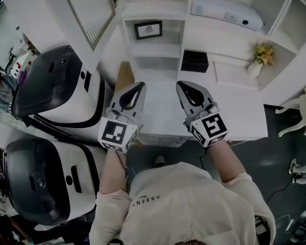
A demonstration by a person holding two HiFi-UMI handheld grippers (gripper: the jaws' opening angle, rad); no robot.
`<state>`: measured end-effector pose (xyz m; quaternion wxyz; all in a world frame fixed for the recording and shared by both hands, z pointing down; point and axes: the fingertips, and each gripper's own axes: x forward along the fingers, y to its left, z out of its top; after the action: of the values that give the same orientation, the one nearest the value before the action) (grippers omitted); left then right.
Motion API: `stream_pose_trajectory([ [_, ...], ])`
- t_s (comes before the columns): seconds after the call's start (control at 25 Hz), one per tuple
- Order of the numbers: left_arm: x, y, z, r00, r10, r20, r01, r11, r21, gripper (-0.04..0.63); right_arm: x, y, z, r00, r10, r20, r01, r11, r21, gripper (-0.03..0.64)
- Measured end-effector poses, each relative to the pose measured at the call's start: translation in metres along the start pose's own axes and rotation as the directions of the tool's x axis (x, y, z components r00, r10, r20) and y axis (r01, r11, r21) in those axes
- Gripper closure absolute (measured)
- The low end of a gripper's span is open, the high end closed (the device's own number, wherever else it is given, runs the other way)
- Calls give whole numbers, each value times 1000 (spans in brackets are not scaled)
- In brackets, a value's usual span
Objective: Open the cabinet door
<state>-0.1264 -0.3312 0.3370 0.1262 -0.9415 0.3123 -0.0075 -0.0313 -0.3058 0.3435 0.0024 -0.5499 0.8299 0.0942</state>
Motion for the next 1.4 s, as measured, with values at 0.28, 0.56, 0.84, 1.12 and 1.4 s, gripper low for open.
stream_pose_trajectory([
  [0.28, 15, -6, -24, 999, -31, -28, 29, 998, -50, 592, 4, -15, -14, 998, -58, -10, 58, 998, -1, 603],
  [0.56, 19, -8, -16, 995, -94, 25, 95, 994, -50, 592, 7, -15, -24, 999, -41, -12, 41, 999, 10, 603],
  [0.84, 26, 1, -15, 994, -98, 40, 99, 995, -32, 592, 14, -22, -27, 999, -50, -7, 50, 998, 26, 603],
  [1.12, 34, 8, -22, 996, -91, 13, 91, 995, -29, 592, 20, -25, -29, 999, -47, -13, 47, 999, 5, 603],
  [1.4, 42, 13, -37, 996, -87, -31, 86, 995, -49, 592, 23, -28, -33, 999, -47, -25, 47, 999, 5, 602],
])
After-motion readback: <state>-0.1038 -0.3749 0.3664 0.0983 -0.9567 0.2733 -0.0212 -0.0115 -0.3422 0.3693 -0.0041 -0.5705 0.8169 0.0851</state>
